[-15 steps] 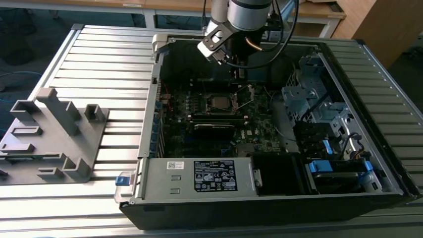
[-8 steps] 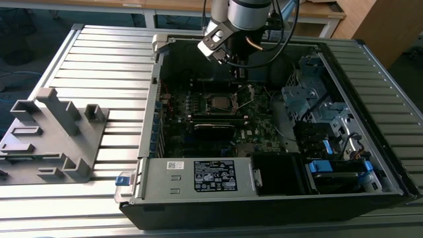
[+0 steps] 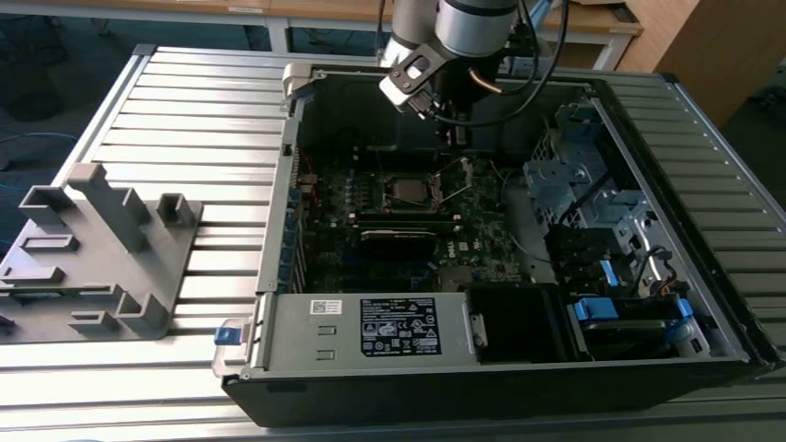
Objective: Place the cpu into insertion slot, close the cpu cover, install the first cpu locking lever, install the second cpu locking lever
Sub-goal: 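Close the cpu cover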
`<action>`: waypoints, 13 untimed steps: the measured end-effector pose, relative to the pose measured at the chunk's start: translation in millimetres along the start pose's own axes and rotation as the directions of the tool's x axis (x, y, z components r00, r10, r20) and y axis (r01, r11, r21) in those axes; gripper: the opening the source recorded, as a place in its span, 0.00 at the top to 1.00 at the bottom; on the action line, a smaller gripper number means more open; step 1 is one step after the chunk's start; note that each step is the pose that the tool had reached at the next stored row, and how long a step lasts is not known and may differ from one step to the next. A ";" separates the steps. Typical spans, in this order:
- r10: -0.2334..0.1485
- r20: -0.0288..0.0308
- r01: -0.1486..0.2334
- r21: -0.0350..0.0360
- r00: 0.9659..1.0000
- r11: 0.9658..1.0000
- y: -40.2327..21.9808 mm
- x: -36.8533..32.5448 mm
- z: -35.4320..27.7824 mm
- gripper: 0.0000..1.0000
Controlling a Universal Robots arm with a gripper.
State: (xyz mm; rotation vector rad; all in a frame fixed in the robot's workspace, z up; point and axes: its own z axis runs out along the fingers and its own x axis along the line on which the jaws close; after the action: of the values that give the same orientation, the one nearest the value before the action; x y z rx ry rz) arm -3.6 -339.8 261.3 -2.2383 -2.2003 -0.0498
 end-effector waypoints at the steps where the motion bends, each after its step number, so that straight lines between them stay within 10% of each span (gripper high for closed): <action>1: 0.000 0.000 0.000 0.000 1.000 1.000 2.0 0.0 0.1 0.89; 13: 0.000 0.000 0.000 0.000 1.000 1.000 4.5 0.2 -3.5 0.89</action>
State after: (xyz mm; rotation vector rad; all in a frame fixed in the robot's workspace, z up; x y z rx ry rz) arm 0.9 -339.8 264.9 -2.2381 -2.2003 -0.0498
